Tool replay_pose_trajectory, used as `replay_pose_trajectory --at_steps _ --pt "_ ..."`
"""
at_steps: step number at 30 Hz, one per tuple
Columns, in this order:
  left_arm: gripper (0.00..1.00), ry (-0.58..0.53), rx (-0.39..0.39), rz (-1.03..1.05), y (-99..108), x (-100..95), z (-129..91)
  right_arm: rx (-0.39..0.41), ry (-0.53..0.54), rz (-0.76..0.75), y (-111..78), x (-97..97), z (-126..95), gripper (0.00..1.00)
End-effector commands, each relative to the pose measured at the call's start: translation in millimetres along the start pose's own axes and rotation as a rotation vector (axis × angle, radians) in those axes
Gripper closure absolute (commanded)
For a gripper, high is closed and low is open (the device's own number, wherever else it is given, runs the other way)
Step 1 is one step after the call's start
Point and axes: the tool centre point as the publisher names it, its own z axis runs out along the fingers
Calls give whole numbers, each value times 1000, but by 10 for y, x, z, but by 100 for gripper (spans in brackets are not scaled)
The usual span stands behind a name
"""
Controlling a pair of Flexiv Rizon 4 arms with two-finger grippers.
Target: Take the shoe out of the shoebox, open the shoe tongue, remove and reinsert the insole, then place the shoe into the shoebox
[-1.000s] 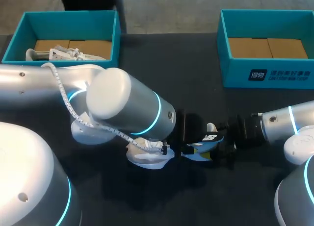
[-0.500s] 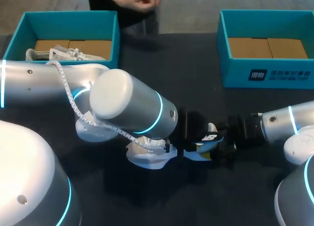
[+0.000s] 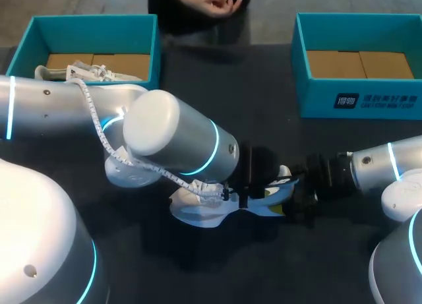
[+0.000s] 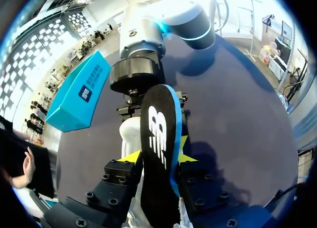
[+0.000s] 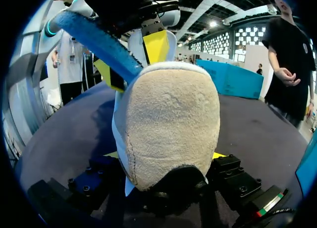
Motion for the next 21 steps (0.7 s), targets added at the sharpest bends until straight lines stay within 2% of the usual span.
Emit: replay_pose_trajectory --at_steps 1,4,5,6,15,21 --pt "69 8 8 -4 53 -16 41 3 -2 0 -7 5 17 100" --pt "79 9 7 -5 71 -8 42 3 -2 0 -7 5 17 100" --pt "79 9 7 -5 71 -8 42 3 -2 0 -7 5 17 100" --pt "100 9 7 -6 80 8 28 3 -2 0 -7 5 17 100" --pt "100 25 33 -11 77 66 -96 3 -2 0 -7 5 17 100" --pt "100 60 85 -28 5 35 -219 3 -2 0 -7 5 17 100"
